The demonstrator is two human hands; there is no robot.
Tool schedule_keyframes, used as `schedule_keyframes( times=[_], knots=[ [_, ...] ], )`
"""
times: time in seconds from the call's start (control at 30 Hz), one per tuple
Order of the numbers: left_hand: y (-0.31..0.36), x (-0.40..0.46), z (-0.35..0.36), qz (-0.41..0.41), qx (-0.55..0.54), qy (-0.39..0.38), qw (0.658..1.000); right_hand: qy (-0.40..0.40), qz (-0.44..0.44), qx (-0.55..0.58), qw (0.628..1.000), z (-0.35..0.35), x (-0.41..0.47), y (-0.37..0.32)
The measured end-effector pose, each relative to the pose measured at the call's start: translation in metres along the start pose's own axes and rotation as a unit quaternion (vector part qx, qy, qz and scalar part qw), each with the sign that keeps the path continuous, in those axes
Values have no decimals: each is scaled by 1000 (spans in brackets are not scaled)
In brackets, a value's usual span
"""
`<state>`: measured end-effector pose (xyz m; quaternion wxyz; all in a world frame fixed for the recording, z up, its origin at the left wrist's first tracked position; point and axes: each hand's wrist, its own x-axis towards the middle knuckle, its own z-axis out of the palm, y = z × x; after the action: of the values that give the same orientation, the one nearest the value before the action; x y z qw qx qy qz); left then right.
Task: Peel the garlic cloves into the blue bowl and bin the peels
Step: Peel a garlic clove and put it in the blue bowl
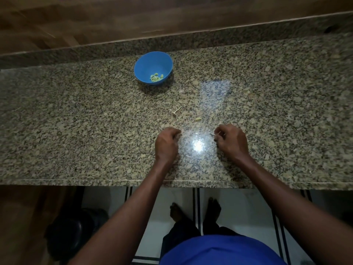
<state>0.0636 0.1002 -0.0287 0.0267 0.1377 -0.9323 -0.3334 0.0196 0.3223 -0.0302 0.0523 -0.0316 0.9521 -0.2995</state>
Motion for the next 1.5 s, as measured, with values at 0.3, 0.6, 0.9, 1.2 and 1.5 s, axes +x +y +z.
schedule_keyframes(
  times=[0.3, 0.6, 0.9, 1.2, 1.5],
  knots=[
    [12, -57, 22, 94, 45, -59, 993, -37, -24, -26, 999, 9, -5, -18],
    [4, -33, 8, 23, 50, 1, 998, -69, 28, 60, 995, 3, -10, -18],
    [29, -58, 43, 190, 78, -80, 975, -50, 59, 48, 996, -2, -10, -8],
    [5, -44, 28, 196, 140, -43, 970, -69, 56, 81, 993, -4, -11, -8],
    [4, -47, 17, 113, 72, -88, 987, -109, 69, 103, 986, -4, -19, -7]
  ],
)
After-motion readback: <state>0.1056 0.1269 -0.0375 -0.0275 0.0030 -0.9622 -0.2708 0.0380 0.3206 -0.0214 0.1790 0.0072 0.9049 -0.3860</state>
